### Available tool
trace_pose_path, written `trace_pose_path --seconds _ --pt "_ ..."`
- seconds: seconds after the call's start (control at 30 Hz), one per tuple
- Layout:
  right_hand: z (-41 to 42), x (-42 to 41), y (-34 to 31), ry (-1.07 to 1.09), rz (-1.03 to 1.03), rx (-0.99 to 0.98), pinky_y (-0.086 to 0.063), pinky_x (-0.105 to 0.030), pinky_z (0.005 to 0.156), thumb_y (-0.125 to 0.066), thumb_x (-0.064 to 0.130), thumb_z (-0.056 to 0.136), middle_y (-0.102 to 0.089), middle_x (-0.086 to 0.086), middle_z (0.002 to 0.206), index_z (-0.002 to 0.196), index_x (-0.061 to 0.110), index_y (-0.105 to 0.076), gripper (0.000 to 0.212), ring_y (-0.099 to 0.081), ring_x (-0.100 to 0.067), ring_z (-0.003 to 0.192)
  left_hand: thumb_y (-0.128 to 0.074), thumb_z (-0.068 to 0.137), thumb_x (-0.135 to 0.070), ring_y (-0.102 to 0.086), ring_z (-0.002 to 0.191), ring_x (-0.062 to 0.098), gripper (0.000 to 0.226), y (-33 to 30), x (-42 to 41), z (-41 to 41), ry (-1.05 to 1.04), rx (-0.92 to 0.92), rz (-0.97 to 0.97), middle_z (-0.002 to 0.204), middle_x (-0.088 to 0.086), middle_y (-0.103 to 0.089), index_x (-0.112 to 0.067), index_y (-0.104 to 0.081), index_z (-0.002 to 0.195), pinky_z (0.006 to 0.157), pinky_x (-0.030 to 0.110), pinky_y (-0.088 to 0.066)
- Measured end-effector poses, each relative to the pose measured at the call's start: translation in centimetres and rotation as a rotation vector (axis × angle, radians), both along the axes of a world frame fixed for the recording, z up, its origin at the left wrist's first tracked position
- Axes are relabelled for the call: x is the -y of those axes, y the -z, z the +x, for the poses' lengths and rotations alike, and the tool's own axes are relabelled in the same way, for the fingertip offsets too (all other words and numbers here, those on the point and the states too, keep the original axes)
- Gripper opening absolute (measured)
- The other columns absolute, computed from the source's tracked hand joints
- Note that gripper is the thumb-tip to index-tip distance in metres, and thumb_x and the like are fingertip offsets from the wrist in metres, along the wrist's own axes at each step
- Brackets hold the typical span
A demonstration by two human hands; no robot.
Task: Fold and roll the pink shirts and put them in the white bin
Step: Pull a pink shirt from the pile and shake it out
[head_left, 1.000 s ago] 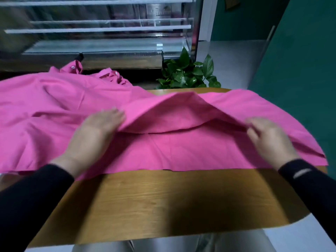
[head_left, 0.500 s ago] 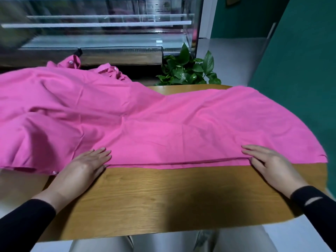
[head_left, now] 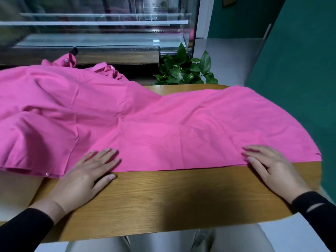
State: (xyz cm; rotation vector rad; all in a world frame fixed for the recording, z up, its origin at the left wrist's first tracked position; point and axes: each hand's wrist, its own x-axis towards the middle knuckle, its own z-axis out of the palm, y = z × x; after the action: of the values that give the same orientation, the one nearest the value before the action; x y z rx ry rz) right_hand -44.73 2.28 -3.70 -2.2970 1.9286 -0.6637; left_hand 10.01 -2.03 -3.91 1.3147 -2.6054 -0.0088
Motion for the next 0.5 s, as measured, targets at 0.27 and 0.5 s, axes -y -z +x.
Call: trace_pose_path --seconds 0.27,0.5 --pt "1.2 -0.5 -0.3 0.128 0.022 0.21 -0.042 -0.029 0.092 -0.048 0.066 0.086 -0.06 0.032 0.106 0.079 0.036 -0.073 0.04 -0.056 0.009 0.105 -0.034 0.098 -0.063 -0.037 0.143 0.002 0.057 1.2 -0.7 -1.2 -0.07 -0.12 0.065 0.152 -0.015 -0.043 -0.03 -0.06 0.137 0.119 0.026 -0.021" --pt "2.3 0.3 -0.8 0.174 -0.003 0.031 -0.05 -0.038 0.083 -0.057 0.058 0.093 -0.06 0.017 0.09 0.089 0.025 -0.073 0.036 -0.057 -0.007 0.087 -0.038 0.1 -0.056 -0.057 0.101 0.009 0.044 1.3 -0.3 -1.1 -0.079 -0.132 -0.089 0.11 -0.016 -0.058 -0.03 -0.071 0.113 0.086 0.029 -0.04"
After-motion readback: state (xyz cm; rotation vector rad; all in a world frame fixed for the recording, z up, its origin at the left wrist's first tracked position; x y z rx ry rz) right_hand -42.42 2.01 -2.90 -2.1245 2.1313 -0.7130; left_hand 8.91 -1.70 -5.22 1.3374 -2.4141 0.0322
